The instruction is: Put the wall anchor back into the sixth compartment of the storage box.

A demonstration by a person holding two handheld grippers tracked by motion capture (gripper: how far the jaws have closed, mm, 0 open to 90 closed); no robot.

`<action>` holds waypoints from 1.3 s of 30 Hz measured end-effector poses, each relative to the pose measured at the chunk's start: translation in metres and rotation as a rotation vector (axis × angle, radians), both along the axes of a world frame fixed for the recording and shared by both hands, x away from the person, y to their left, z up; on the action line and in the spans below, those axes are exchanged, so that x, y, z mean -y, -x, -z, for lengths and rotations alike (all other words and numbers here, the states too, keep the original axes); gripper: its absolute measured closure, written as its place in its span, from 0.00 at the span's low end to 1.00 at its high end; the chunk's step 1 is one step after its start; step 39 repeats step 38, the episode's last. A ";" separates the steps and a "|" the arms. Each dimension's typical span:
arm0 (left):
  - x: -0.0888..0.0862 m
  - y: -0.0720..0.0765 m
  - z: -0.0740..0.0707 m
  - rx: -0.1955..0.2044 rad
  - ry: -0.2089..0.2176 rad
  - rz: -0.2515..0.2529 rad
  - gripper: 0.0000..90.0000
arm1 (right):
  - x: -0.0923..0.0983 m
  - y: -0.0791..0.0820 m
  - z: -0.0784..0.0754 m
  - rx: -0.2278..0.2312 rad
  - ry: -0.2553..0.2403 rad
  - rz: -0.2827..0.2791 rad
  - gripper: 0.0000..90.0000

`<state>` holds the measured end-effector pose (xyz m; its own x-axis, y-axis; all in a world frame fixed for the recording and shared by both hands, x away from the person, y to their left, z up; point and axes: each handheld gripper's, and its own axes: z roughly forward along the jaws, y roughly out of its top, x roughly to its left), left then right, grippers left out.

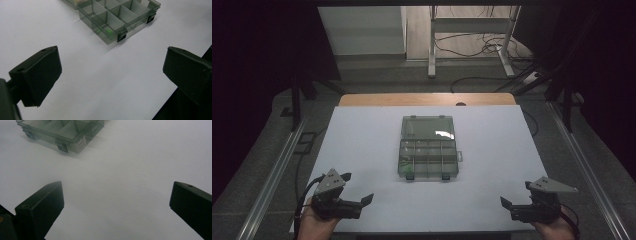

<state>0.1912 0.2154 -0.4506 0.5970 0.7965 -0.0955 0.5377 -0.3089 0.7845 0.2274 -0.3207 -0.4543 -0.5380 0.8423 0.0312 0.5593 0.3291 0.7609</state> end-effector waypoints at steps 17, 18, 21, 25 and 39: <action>-0.013 0.012 0.003 -0.016 -0.001 -0.042 0.02 | 0.000 0.000 0.000 -0.002 0.002 0.002 0.00; -0.014 0.012 0.004 -0.020 0.000 -0.041 0.01 | 0.000 0.000 0.000 -0.003 0.001 0.002 0.00; -0.015 0.013 0.005 -0.032 -0.010 -0.043 0.01 | -0.001 0.000 0.000 -0.003 0.003 0.003 0.00; -0.016 0.014 0.007 -0.040 -0.038 -0.050 0.00 | -0.001 0.000 0.000 -0.003 0.004 0.006 0.00; -0.017 0.017 0.007 -0.026 -0.058 -0.071 0.00 | -0.001 -0.001 0.001 -0.008 0.011 0.009 0.00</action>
